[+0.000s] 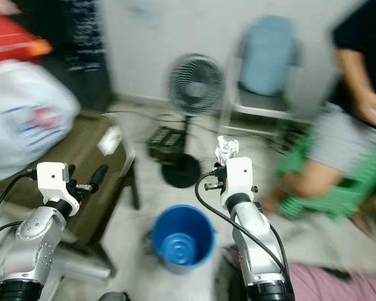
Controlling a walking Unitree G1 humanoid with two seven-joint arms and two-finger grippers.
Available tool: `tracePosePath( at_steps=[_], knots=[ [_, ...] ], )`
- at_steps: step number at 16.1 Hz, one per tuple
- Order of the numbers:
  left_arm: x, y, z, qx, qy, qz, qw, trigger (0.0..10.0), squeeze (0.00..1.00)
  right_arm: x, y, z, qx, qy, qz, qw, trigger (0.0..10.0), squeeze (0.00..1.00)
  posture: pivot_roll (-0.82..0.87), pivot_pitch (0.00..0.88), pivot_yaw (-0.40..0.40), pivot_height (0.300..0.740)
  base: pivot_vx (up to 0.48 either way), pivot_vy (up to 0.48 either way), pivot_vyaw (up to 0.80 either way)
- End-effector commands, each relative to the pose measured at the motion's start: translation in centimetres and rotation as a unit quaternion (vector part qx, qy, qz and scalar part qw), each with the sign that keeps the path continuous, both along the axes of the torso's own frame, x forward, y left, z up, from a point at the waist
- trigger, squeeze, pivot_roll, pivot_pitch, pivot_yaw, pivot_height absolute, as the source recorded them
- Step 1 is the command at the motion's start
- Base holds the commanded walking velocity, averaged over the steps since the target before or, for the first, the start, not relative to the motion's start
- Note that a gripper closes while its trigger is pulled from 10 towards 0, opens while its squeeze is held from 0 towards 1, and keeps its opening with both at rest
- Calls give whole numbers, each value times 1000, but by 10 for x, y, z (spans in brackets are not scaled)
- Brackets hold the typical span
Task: Clean up the room
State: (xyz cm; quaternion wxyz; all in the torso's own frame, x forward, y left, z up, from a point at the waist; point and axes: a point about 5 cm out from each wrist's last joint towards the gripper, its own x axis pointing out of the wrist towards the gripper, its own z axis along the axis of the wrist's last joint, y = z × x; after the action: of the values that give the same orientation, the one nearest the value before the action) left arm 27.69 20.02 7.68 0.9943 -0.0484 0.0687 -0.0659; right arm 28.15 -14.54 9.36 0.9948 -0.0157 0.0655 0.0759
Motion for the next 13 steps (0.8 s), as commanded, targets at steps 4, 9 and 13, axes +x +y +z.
tracePosePath(
  at_steps=[4,9,13],
  knots=[
    [1,-5,0,-8,-1,-13,1000,10000,0,1,-6,0,-3,5,-9,1000,10000,0,-65,0,-78,740,0,0,389],
    [-1,-8,1,-19,-7,-22,1000,10000,0,2,-6,0,-3,5,-9,1000,10000,0,-65,0,-81,740,49,0,0],
    [-2,-9,1,-20,-6,-26,999,10000,0,1,-6,0,-3,6,-10,1000,10000,0,-65,0,-81,740,244,0,0]
  ],
)
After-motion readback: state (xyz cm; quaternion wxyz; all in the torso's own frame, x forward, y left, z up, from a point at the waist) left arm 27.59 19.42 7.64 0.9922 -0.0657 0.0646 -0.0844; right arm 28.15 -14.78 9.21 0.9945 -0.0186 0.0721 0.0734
